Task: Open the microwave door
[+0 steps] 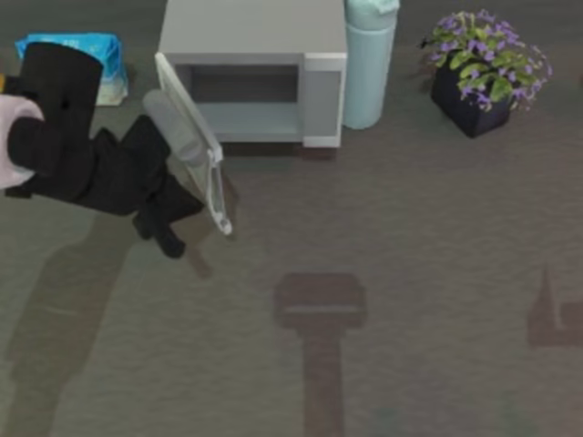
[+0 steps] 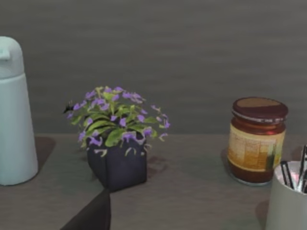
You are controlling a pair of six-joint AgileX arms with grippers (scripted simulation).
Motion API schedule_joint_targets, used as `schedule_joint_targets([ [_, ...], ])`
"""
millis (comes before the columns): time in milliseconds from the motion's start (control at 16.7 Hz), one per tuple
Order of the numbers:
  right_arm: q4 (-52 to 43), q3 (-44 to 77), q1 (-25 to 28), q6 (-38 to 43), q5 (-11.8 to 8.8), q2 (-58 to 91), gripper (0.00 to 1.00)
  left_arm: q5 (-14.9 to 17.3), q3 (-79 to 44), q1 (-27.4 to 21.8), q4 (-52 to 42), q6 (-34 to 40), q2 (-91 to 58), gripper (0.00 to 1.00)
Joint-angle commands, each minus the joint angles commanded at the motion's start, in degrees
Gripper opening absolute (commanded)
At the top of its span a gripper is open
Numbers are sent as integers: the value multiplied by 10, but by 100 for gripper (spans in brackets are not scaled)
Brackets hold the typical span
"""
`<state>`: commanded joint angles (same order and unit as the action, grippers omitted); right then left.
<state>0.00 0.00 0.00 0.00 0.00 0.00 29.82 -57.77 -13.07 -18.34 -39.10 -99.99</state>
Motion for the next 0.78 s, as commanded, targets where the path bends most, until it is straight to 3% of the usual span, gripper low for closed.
schedule_joint_targets([
  [780,0,0,0,0,0,0,100,5,-2,5,-7,-11,-2,0],
])
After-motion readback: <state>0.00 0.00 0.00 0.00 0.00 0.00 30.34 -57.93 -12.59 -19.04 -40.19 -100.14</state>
